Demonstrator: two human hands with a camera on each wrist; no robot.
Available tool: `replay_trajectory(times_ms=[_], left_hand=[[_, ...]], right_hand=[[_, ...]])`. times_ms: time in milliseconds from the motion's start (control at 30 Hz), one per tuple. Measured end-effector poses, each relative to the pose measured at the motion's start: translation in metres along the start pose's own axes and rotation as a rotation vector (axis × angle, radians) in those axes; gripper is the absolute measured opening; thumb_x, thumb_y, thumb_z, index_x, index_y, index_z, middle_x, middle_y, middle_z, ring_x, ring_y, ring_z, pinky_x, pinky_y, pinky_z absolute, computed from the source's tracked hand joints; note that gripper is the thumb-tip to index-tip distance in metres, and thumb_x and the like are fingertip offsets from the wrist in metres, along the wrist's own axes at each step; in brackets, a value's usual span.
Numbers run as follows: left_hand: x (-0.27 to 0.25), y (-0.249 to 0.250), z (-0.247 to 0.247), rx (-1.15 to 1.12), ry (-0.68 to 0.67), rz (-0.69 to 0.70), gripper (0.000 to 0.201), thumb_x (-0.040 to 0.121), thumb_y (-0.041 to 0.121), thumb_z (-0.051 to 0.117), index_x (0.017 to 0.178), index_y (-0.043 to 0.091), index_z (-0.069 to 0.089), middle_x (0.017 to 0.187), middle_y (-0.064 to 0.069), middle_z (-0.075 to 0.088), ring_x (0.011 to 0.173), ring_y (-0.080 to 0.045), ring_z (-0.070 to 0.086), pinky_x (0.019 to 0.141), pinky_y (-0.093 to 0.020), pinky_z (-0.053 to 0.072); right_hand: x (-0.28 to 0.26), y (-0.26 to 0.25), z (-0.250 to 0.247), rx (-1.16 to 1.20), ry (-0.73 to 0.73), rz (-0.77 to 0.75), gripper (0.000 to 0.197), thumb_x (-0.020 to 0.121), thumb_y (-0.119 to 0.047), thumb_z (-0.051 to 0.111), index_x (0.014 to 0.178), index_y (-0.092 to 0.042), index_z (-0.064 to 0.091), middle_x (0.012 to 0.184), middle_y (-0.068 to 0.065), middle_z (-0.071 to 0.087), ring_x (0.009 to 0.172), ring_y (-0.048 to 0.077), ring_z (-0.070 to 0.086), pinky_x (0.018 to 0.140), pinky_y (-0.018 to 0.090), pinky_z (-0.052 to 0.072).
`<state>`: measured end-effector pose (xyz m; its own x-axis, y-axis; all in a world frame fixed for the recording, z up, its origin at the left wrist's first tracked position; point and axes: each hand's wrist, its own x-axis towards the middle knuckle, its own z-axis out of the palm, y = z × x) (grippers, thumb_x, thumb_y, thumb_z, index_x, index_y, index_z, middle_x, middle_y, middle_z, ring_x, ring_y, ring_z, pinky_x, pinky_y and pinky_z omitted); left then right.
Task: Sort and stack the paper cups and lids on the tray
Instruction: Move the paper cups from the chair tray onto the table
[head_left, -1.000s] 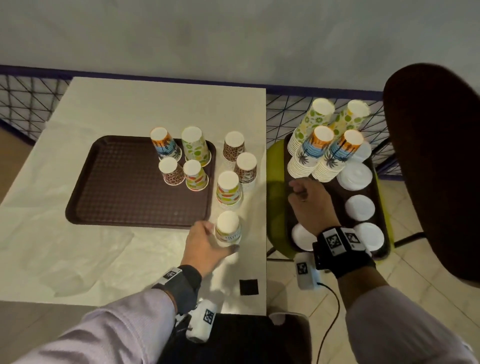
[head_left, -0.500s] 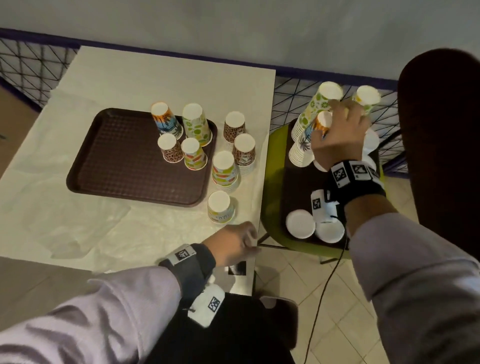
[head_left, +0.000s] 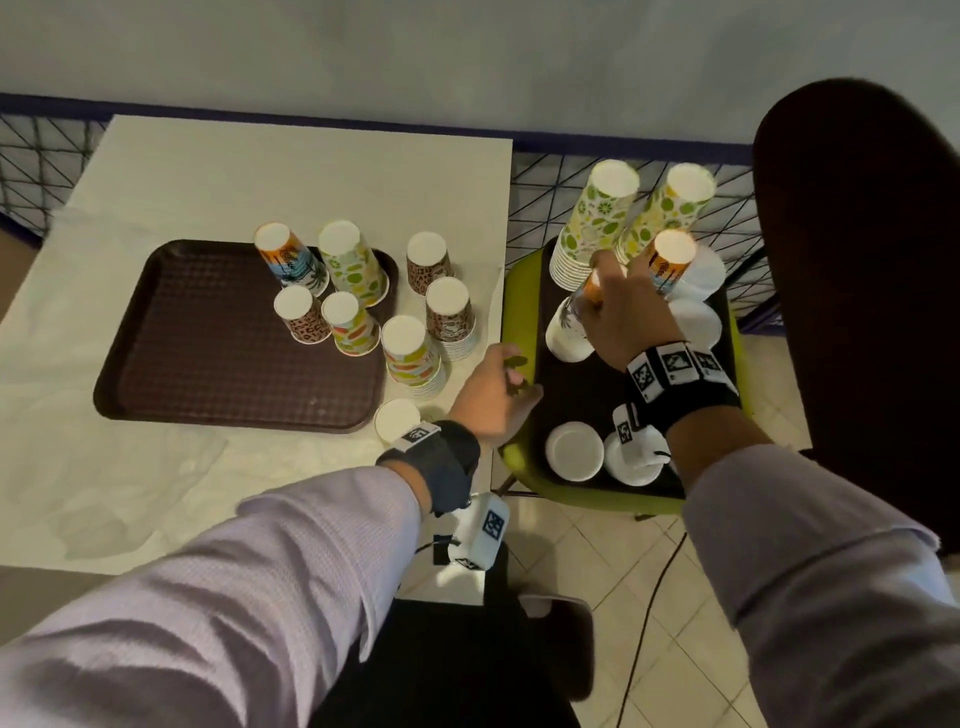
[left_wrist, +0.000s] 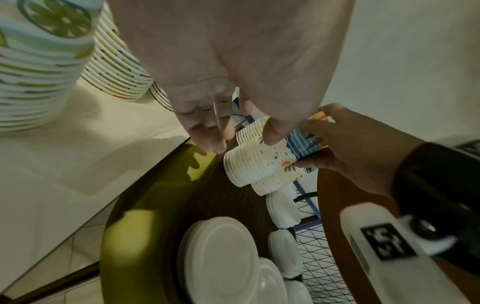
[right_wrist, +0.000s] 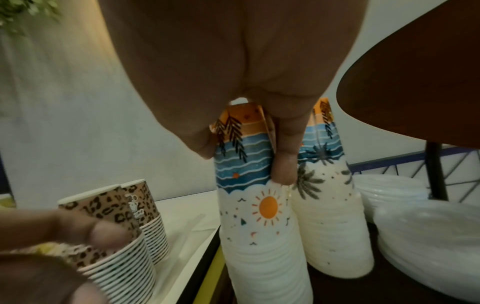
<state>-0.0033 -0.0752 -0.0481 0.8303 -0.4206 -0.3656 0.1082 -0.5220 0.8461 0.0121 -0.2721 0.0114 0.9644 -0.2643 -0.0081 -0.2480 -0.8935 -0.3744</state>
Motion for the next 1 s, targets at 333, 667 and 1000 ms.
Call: replay_trajectory(times_ms=[333,667,1000], left_hand=[[0.038,0.013,0.02,0.023,-0.116,-0.092,0.115,0.075,0.039,0.088,0.162,0.024,0.015,0.163,-0.013,0.036,0.144,-0.035,0.044,0.117,-0.053,0.04],[0.046,0.028,0.034,-0.004,-0.198,-0.107,0.109,0.079,0.008,0.089,0.162,0.007,0.018,0.145,-0.003,0.051,0.13,-0.015,0.048,0.089,-0.003,0.036],[0.039,0.041,0.04,0.082,-0.089,0.106,0.111,0.07,0.054,0.091,0.159,0.036,0.029,0.145,0.007,0.053,0.137,-0.023,0.028,0.113,-0.034,0.029]], right_hand=[[-0.055,0.022,0.004,0.256,0.083,0.162,0.043,0.082,-0.018,0.067,0.12,-0.016,0.047,0.124,0.012,0.041,0.101,0.036,0.052,0.079,0.034,0.045],[-0.07,0.047,0.001,0.402,0.113,0.268,0.034,0.086,-0.017,0.061,0.117,-0.013,0.047,0.111,0.007,0.043,0.087,0.023,0.045,0.07,0.032,0.038],[-0.072,0.041,-0.01,0.526,0.264,0.144,0.051,0.087,-0.028,0.071,0.132,-0.017,0.048,0.127,0.004,0.055,0.11,0.014,0.054,0.085,0.029,0.05]])
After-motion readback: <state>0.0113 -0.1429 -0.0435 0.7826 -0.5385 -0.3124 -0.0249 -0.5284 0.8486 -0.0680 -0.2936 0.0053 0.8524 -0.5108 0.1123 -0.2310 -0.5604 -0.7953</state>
